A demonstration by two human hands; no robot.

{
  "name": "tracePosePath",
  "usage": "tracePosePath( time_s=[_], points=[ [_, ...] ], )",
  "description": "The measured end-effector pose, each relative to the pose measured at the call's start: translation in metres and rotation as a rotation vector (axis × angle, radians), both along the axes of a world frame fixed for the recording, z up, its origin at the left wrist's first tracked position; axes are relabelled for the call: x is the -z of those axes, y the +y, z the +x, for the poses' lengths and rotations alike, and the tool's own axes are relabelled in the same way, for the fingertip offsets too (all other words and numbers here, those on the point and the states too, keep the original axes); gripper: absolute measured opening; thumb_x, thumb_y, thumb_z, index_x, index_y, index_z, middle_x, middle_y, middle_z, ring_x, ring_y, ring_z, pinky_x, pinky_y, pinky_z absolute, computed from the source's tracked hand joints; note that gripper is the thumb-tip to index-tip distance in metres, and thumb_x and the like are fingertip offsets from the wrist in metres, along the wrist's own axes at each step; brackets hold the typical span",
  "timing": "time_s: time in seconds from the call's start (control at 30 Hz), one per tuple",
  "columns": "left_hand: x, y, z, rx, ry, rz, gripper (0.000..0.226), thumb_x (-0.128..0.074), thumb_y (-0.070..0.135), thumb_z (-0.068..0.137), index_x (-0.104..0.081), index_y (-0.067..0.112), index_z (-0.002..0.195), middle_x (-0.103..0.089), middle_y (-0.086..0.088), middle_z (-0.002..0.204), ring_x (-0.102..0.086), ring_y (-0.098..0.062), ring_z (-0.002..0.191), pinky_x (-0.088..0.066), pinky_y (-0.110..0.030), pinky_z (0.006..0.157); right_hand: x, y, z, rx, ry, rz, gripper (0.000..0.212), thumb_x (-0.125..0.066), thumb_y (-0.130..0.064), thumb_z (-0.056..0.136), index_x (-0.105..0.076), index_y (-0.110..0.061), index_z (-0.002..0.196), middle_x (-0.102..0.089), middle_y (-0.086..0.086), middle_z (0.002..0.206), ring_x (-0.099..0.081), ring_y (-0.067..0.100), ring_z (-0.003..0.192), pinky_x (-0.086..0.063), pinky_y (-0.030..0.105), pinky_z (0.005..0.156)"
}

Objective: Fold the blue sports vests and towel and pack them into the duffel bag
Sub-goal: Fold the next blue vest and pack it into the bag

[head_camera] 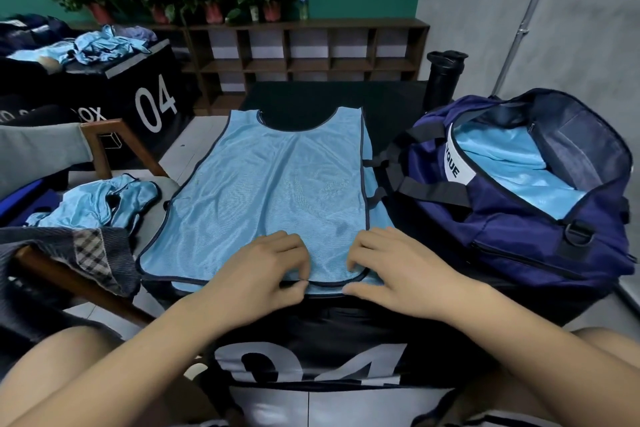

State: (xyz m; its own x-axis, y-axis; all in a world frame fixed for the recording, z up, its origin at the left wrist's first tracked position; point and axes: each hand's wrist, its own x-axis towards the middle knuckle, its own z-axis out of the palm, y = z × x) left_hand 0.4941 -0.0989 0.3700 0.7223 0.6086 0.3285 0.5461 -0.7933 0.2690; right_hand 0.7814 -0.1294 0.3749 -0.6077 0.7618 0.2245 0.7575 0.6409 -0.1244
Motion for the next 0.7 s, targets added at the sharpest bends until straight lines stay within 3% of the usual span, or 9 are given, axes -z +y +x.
tracePosePath(
  time_s=[0.1,0.2,0.27,0.37,0.5,0.7],
  points=[
    [-0.01,-0.002,-0.001,-0.014,-0.141,-0.099,0.008,-0.071,0.028,0.09,-0.064,0.029,0.092,-0.061,0.014,0.097,-0.061,-0.009,0.094,-0.053,-0.038,0.086,0.003,0.0,-0.008,0.035,-0.017,0.032,0.044,-0.052,-0.071,0.099,-0.058,-0.028,0.108,-0.05,-0.012,0.106,-0.052,0.014,0.099,-0.042,0.032,0.089],
    [-0.015,-0.004,0.006,-0.017,-0.205,-0.063,0.008,-0.071,0.025,0.093,-0.064,0.026,0.095,-0.061,0.015,0.095,-0.062,-0.01,0.092,-0.053,-0.037,0.085,0.004,0.004,-0.013,0.047,0.011,0.118,0.021,-0.056,-0.045,0.102,-0.059,-0.025,0.106,-0.052,-0.008,0.103,-0.054,0.02,0.097,-0.043,0.037,0.086],
    [-0.014,-0.004,0.011,-0.028,-0.169,0.052,0.009,-0.069,0.026,0.093,-0.061,0.025,0.097,-0.058,0.015,0.095,-0.059,-0.011,0.089,-0.052,-0.036,0.082,0.001,0.006,-0.012,0.064,0.041,0.181,0.009,-0.058,-0.03,0.099,-0.059,-0.022,0.103,-0.055,-0.005,0.099,-0.055,0.023,0.093,-0.041,0.037,0.084],
    [-0.003,-0.001,0.013,-0.095,-0.032,0.186,0.03,-0.071,0.023,0.081,-0.054,0.023,0.105,-0.052,0.011,0.099,-0.054,-0.017,0.088,-0.048,-0.037,0.075,-0.006,0.007,-0.005,0.093,0.112,0.196,0.006,-0.057,-0.025,0.098,-0.059,-0.022,0.103,-0.057,-0.004,0.096,-0.055,0.024,0.091,-0.04,0.038,0.085],
    [0.011,0.005,0.0,-0.222,0.105,0.197,0.047,-0.073,0.006,0.067,-0.049,0.021,0.105,-0.047,0.007,0.101,-0.051,-0.024,0.089,-0.045,-0.041,0.075,-0.012,0.006,0.007,0.086,0.127,0.175,0.004,-0.058,-0.024,0.099,-0.059,-0.024,0.103,-0.055,-0.009,0.096,-0.053,0.02,0.089,-0.041,0.038,0.083],
    [0.013,0.009,-0.048,-0.393,0.06,0.166,0.056,-0.076,-0.001,0.058,-0.053,0.021,0.104,-0.049,0.005,0.102,-0.051,-0.026,0.089,-0.047,-0.044,0.074,-0.013,0.004,0.017,0.081,0.18,0.177,0.005,-0.061,-0.024,0.099,-0.062,-0.024,0.103,-0.056,-0.012,0.097,-0.052,0.018,0.088,-0.042,0.038,0.081]
  ],
)
